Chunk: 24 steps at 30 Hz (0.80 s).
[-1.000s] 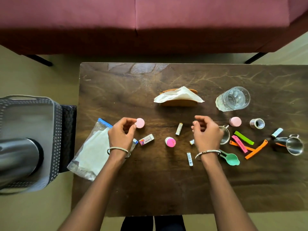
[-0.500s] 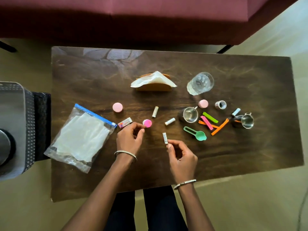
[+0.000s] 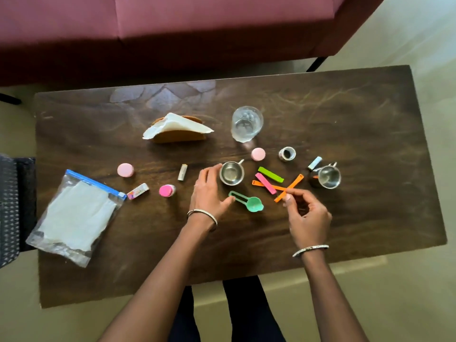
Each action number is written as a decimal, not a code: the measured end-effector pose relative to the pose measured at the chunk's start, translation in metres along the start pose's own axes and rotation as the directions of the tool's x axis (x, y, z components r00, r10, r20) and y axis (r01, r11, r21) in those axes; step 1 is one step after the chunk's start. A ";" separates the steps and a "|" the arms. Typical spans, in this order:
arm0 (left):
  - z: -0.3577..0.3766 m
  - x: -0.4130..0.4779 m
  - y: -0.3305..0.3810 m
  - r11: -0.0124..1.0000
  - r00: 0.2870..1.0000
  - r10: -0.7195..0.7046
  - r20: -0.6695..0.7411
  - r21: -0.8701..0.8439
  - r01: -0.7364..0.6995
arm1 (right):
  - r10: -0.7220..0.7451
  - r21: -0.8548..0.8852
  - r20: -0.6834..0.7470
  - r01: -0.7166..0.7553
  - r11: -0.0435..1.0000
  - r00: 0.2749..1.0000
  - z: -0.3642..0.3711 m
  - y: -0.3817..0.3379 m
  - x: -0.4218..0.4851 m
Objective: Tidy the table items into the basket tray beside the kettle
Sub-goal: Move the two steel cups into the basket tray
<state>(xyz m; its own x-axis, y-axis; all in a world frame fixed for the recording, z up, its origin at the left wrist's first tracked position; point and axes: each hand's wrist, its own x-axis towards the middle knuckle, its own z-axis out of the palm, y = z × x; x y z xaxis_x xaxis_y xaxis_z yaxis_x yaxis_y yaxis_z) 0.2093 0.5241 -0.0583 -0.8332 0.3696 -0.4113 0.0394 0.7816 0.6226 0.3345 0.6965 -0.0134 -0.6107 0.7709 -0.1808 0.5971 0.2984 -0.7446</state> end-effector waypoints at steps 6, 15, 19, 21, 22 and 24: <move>0.036 0.021 0.017 0.976 0.999 -0.050 0.007 0.212 0.047 | 0.027 -0.196 -0.039 -0.034 0.980 0.999 -0.067 0.053 0.085; 0.052 0.032 0.023 0.898 0.997 -0.003 -0.074 0.439 0.035 | 0.174 -0.462 0.377 0.022 0.886 0.910 -0.080 0.080 0.144; 0.054 0.042 0.028 0.892 0.998 0.001 -0.060 0.452 0.026 | 0.177 -0.576 0.382 0.084 0.813 0.907 -0.067 0.085 0.156; 0.055 0.040 0.028 0.911 0.998 -0.031 -0.056 0.410 0.051 | 0.164 -0.594 0.368 0.096 0.799 0.915 -0.065 0.090 0.157; 0.055 0.039 0.028 0.917 0.997 -0.037 -0.062 0.395 0.059 | 0.153 -0.596 0.359 0.100 0.797 0.921 -0.066 0.090 0.157; 0.053 0.035 0.026 0.928 0.995 -0.038 -0.087 0.366 0.068 | 0.121 -0.596 0.345 0.118 0.794 0.931 -0.067 0.089 0.156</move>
<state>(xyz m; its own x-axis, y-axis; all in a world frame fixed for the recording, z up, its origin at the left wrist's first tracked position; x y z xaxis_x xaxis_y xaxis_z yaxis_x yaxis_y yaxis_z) 0.2102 0.5844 -0.0922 -0.8791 0.2940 -0.3753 0.1818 0.9345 0.3062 0.3275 0.8813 -0.0648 -0.6758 0.5594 -0.4799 0.7121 0.6635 -0.2295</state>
